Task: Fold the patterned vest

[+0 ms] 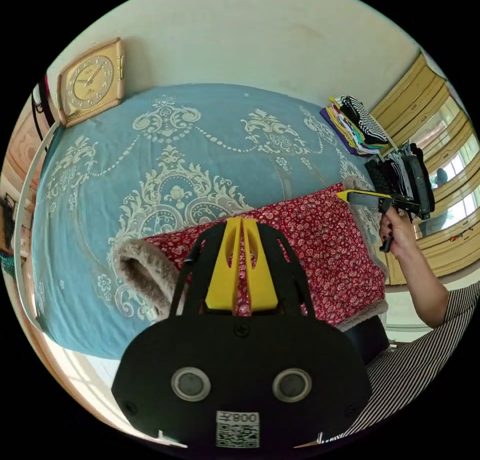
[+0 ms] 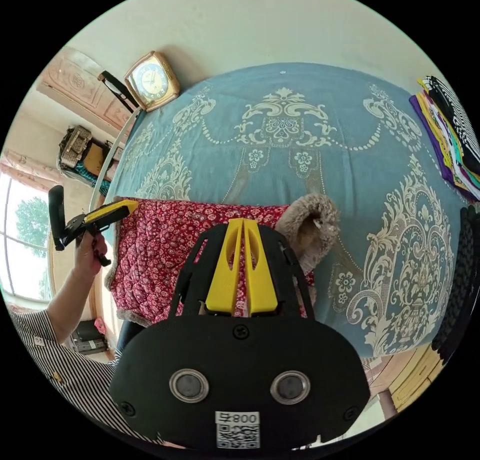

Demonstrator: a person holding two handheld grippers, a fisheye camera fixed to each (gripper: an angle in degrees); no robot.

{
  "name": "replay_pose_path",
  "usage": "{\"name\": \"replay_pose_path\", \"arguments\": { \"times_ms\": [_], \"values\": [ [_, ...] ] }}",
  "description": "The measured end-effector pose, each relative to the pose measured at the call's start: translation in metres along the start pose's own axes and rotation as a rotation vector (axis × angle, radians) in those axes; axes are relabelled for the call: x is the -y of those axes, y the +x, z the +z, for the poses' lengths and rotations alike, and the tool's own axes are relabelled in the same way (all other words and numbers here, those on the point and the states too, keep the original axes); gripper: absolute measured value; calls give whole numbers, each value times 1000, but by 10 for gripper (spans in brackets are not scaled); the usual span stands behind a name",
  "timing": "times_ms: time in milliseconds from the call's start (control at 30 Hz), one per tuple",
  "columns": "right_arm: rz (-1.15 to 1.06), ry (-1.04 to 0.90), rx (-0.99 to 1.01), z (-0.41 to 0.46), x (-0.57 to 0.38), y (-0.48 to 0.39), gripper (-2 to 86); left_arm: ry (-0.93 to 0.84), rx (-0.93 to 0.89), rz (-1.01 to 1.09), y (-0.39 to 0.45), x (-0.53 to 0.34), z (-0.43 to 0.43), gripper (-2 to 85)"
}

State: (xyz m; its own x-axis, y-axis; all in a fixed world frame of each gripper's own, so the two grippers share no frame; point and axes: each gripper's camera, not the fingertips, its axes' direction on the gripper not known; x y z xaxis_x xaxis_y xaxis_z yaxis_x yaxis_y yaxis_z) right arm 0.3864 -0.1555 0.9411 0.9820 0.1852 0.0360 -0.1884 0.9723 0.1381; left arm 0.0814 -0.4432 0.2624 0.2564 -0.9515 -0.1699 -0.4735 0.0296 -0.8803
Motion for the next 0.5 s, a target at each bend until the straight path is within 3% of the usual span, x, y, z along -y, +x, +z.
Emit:
{"name": "replay_pose_path", "arguments": {
  "times_ms": [100,200,300,400,500],
  "values": [
    [-110,40,82,2,7,-37,1,-18,105,-139,-39,-13,-4,1],
    [-233,-80,58,41,18,-79,1,-156,84,-187,-66,-23,31,2],
    [-321,-250,-88,94,21,-101,1,-121,61,-224,-73,-28,34,2],
    [-310,-241,-72,86,28,-107,0,-110,77,-184,-71,-28,16,1],
    [-287,-129,-27,58,27,-111,0,11,-10,-163,-69,-47,-14,1]
  ]
}}
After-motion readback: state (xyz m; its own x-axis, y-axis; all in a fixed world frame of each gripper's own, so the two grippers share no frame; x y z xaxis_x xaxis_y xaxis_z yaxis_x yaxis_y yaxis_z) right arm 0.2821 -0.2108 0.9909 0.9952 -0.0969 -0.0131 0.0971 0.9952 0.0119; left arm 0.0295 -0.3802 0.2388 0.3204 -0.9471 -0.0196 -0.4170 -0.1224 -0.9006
